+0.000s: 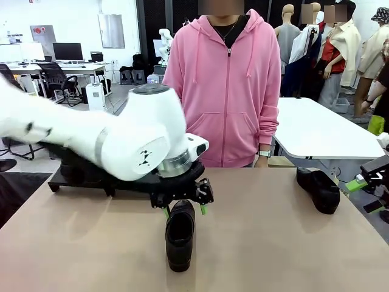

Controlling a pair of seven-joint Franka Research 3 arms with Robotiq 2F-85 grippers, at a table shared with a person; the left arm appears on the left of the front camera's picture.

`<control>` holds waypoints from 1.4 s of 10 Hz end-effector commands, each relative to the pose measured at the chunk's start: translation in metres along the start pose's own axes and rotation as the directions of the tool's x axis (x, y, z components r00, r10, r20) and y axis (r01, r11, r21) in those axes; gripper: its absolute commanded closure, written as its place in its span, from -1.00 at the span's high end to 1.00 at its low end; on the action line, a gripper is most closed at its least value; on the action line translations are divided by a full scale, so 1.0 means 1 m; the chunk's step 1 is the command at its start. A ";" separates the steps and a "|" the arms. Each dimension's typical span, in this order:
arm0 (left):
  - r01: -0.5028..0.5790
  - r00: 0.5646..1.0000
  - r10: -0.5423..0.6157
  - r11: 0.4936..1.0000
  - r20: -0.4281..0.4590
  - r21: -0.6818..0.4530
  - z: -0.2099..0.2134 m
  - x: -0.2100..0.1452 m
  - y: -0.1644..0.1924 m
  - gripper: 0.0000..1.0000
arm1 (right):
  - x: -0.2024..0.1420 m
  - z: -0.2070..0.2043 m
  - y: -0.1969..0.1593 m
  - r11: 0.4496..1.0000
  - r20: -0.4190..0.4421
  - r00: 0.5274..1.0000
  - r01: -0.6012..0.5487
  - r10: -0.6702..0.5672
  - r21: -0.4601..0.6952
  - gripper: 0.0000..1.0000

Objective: Organize the shoes by placing them on the stand.
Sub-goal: Place the Shoe from the middle of the table onto the Shoes Stand.

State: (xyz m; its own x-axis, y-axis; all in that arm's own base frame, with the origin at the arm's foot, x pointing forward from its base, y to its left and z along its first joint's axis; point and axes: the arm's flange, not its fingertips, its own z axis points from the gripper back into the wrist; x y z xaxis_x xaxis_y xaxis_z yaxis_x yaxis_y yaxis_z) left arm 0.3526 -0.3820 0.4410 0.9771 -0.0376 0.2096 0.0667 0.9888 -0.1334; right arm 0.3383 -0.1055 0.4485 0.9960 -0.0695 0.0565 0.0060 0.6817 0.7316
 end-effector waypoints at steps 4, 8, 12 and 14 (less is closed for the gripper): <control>0.041 0.996 -0.031 0.992 -0.088 0.119 -0.026 0.041 -0.027 1.00 | 0.000 0.001 0.001 1.000 0.012 1.000 -0.014 0.013 0.027 1.00; 0.026 0.983 0.000 0.990 -0.184 0.138 -0.066 0.041 -0.015 1.00 | 0.000 0.001 0.001 1.000 0.012 1.000 -0.014 0.013 0.027 1.00; 0.024 0.968 -0.001 0.996 -0.253 0.085 -0.100 0.039 -0.010 1.00 | 0.000 0.001 0.001 1.000 0.012 1.000 -0.014 0.013 0.027 1.00; 0.018 0.971 0.002 0.996 -0.239 0.082 -0.100 0.040 -0.005 -0.88 | 0.000 0.001 0.001 1.000 0.012 1.000 -0.014 0.013 0.027 1.00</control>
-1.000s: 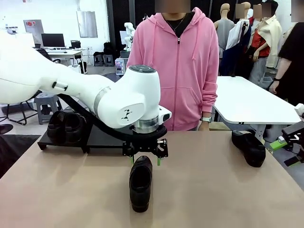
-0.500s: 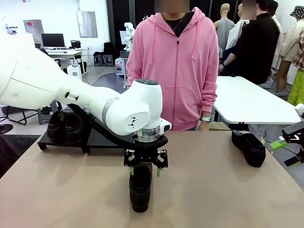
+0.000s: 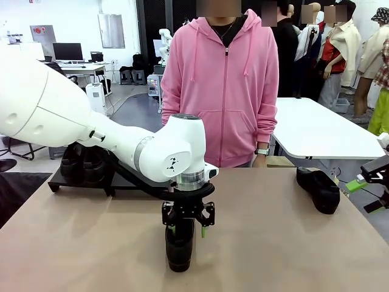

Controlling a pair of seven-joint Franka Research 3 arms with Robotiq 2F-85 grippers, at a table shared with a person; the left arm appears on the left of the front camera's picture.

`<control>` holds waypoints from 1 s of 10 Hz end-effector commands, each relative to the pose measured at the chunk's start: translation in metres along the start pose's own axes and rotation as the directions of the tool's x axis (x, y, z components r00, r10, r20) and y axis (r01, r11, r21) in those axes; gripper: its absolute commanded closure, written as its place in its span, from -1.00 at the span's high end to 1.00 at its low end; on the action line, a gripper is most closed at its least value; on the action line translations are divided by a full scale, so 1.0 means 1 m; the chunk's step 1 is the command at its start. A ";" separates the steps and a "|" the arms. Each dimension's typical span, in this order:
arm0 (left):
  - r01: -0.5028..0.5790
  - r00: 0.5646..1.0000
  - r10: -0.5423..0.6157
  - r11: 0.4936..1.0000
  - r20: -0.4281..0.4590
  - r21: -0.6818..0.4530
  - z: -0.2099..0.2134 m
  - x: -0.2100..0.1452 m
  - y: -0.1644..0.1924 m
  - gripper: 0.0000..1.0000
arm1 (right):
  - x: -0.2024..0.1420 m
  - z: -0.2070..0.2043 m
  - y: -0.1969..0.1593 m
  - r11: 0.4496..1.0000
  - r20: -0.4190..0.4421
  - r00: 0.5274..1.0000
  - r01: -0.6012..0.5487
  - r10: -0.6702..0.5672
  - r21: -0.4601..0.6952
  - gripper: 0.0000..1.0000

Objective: Organize the shoes by placing them on the stand.
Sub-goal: Place the Shoe from the middle of the table onto the Shoes Stand.

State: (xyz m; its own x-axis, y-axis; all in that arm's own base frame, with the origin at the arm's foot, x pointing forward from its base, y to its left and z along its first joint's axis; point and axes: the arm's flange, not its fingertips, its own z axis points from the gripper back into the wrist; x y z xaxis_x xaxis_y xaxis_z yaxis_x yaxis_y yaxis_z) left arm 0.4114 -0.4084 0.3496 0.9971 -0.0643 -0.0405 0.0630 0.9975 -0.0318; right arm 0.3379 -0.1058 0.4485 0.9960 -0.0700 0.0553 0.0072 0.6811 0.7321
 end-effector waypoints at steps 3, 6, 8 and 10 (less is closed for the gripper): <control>0.013 1.000 -0.012 1.000 0.029 -0.025 0.010 -0.006 0.006 -1.00 | 0.001 0.001 0.001 1.000 0.013 1.000 -0.015 0.015 0.026 1.00; 0.023 1.000 -0.023 1.000 0.021 -0.006 0.005 -0.007 0.003 -1.00 | 0.001 0.001 0.001 1.000 0.013 1.000 -0.015 0.015 0.026 1.00; 0.023 1.000 -0.023 1.000 0.016 -0.002 0.004 -0.009 0.002 -1.00 | 0.001 0.001 0.001 1.000 0.013 1.000 -0.015 0.015 0.026 1.00; 0.063 0.996 -0.064 0.998 0.056 0.009 0.021 -0.018 0.008 -1.00 | 0.001 0.001 0.001 1.000 0.013 1.000 -0.015 0.015 0.026 1.00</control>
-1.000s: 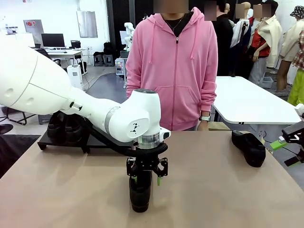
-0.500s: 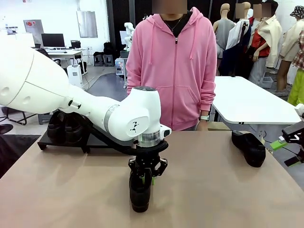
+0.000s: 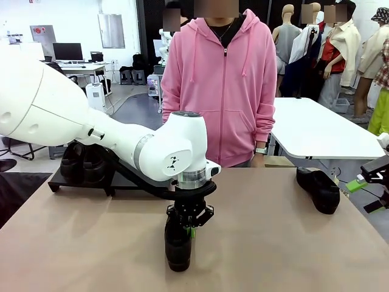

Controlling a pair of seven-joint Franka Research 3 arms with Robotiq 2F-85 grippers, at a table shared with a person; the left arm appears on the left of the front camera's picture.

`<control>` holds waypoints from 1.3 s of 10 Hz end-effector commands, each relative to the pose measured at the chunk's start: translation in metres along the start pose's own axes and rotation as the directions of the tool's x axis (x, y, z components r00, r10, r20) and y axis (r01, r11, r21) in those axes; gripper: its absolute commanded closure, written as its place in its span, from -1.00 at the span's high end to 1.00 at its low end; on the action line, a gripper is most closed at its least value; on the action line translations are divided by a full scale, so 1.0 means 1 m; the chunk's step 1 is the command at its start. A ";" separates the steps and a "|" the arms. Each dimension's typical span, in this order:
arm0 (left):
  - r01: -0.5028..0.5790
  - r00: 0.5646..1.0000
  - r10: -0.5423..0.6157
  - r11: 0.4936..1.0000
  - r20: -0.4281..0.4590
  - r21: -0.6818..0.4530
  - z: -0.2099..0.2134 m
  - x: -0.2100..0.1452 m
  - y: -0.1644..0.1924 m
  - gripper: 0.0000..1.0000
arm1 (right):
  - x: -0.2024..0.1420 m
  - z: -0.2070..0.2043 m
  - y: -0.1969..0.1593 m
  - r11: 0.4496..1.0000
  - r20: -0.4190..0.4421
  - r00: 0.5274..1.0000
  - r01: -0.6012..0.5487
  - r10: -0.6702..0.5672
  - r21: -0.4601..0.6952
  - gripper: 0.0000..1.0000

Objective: Organize the shoes by placing them on the stand.
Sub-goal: Place the Shoe from the middle of the table onto the Shoes Stand.

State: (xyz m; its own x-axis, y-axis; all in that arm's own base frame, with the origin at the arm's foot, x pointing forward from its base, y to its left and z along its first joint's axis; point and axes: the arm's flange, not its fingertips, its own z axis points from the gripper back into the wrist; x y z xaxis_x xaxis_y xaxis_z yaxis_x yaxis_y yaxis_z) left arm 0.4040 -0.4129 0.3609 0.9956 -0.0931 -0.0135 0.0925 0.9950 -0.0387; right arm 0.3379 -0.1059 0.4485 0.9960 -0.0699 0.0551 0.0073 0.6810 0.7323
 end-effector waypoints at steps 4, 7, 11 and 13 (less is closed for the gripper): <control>0.149 0.909 -0.173 0.984 0.378 0.094 0.122 -0.059 0.073 -1.00 | 0.001 0.001 0.001 1.000 0.013 1.000 -0.015 0.015 0.026 1.00; -0.052 0.842 0.010 0.997 0.539 0.063 0.165 -0.053 0.143 -1.00 | 0.001 0.001 0.001 1.000 0.013 1.000 -0.015 0.015 0.026 1.00; -0.043 0.848 0.011 0.998 0.530 0.048 0.185 -0.052 0.152 -1.00 | 0.001 0.001 0.001 1.000 0.013 1.000 -0.015 0.015 0.026 1.00; -0.043 0.848 0.011 0.998 0.530 0.048 0.185 -0.052 0.152 -1.00 | 0.001 0.001 0.001 1.000 0.013 1.000 -0.015 0.015 0.026 1.00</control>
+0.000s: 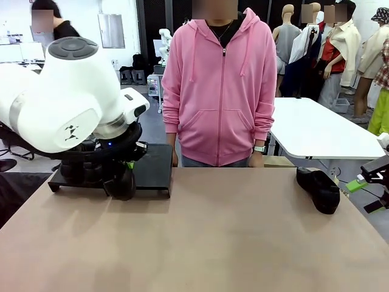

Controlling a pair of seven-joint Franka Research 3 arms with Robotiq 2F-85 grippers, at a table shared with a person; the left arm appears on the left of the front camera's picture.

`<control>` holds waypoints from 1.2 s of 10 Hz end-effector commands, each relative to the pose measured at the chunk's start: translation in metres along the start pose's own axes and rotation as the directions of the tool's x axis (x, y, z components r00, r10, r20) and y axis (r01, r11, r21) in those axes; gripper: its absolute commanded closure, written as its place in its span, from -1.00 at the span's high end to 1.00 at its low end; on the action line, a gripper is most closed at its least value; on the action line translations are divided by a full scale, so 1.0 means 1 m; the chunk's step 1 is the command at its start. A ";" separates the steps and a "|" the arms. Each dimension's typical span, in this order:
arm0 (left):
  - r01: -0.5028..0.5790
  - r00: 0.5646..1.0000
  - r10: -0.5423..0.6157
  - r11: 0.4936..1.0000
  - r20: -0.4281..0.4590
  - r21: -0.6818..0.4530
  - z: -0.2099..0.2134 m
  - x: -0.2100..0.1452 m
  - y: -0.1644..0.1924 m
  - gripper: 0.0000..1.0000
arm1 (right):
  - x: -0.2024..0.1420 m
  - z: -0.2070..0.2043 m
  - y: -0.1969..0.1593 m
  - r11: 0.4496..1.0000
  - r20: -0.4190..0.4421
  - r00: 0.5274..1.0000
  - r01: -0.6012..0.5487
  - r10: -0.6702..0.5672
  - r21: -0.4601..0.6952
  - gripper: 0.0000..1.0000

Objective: Organize the shoes by placing them on the stand.
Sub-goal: Place the Shoe from the middle of the table onto the Shoes Stand.

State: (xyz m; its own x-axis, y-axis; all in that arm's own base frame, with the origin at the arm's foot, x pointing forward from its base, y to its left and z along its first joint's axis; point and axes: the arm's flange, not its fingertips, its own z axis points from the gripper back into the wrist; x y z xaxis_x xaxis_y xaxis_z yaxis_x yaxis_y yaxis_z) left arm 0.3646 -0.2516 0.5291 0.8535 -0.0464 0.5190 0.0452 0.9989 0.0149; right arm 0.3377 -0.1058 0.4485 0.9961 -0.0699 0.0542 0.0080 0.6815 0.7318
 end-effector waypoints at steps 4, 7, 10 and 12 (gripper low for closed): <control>0.136 0.981 -0.131 0.990 -0.145 0.024 -0.055 0.110 0.003 -1.00 | 0.001 0.001 0.001 1.000 0.013 1.000 -0.016 0.015 0.026 1.00; 0.151 0.968 -0.112 0.975 -0.224 0.163 -0.119 0.190 -0.013 -1.00 | 0.001 0.001 0.001 1.000 0.013 1.000 -0.016 0.015 0.026 1.00; 0.100 0.966 -0.038 0.968 -0.256 0.232 -0.163 0.215 -0.018 -1.00 | 0.001 0.001 0.001 1.000 0.013 1.000 -0.016 0.015 0.026 1.00; 0.078 0.960 -0.011 0.970 -0.279 0.232 -0.183 0.213 -0.017 -1.00 | 0.001 0.001 0.001 1.000 0.013 1.000 -0.016 0.015 0.026 1.00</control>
State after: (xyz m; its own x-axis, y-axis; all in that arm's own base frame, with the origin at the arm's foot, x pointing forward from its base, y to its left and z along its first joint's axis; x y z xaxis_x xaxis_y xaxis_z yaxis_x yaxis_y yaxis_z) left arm 0.6330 -0.2841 0.4783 0.9615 -0.0870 0.2606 0.0162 0.9649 0.2620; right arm 0.3377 -0.1056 0.4488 0.9961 -0.0691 0.0542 0.0076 0.6819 0.7315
